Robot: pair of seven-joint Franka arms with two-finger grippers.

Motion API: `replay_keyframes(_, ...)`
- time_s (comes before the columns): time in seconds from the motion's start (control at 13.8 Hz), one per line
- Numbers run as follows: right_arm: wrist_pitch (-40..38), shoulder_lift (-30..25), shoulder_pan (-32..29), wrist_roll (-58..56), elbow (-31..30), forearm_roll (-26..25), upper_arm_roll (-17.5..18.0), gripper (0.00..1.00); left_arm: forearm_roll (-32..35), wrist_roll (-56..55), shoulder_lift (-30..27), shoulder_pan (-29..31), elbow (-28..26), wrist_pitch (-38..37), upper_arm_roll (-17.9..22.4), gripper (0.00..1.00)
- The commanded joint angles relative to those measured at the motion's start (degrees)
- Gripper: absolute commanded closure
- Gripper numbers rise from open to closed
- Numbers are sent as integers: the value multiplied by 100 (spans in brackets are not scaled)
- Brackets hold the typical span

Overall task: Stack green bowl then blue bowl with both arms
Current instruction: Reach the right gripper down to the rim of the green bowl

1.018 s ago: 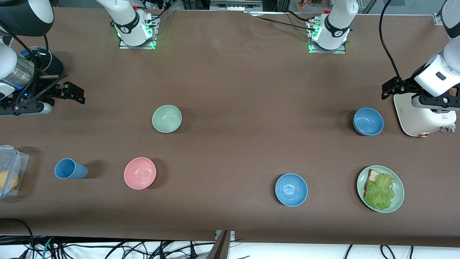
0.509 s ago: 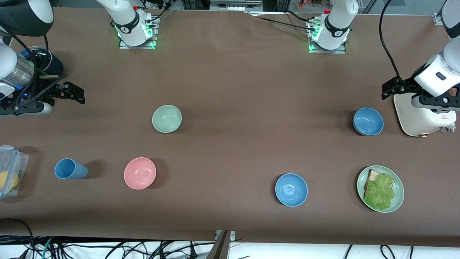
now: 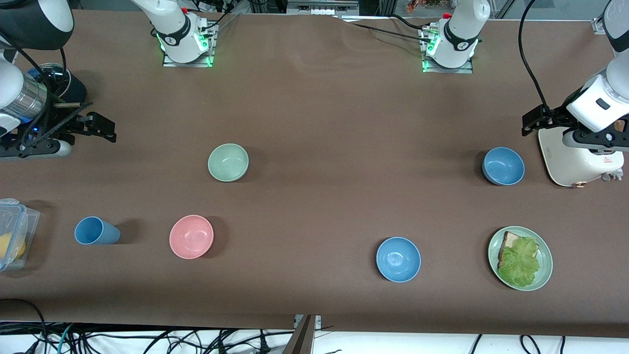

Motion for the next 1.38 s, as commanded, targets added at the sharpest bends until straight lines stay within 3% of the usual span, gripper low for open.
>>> replay_keyframes(0.0, -322, 62, -43, 5, 121, 90, 55, 0, -123, -26, -48, -46, 7, -36, 37, 0)
replay_keyframes(0.22, -375, 561, 79, -65, 86, 63, 108, 0, -123, -26, -48, -46, 7, -36, 37, 0)
replay_keyframes(0.36, -578, 598, 150, -100, 51, 447, 187, 4, -123, -26, -39, -46, 7, -36, 37, 0)
replay_keyframes(0.51, -247, 729, 229, -31, -88, 1054, 266, 48, -123, -26, -39, -46, 7, -36, 37, 0)
replay_keyframes(0.65, 935, 756, 526, 22, -902, 1241, 275, 86, -123, -26, -48, -46, 7, -36, 37, 0)
replay_keyframes(0.73, 1647, 739, 728, 309, -1412, 1232, 275, 100, -123, -26, -39, -46, 7, -36, 37, 0)
replay_keyframes(0.87, 2765, 826, 1150, 576, -2073, 1189, 267, 100, -123, -26, -39, -46, 7, -36, 37, 0)
replay_keyframes(0.95, 3144, 983, 1196, 576, -2233, 1188, 266, 86, -123, -26, -39, -46, 7, -36, 37, 0)
replay_keyframes(1.02, 3444, 1150, 1196, 576, -2330, 1179, 266, 36, -123, -26, -48, -46, 7, -36, 37, 0)
replay_keyframes(1.16, 3832, 1353, 1196, 524, -2453, 1144, 266, 18, -123, -26, -39, -46, 7, -36, 45, 0)
replay_keyframes(1.31, 3895, 1459, 1196, 488, -2463, 1109, 232, 12, -123, -26, -48, -46, 7, -36, 37, 0)
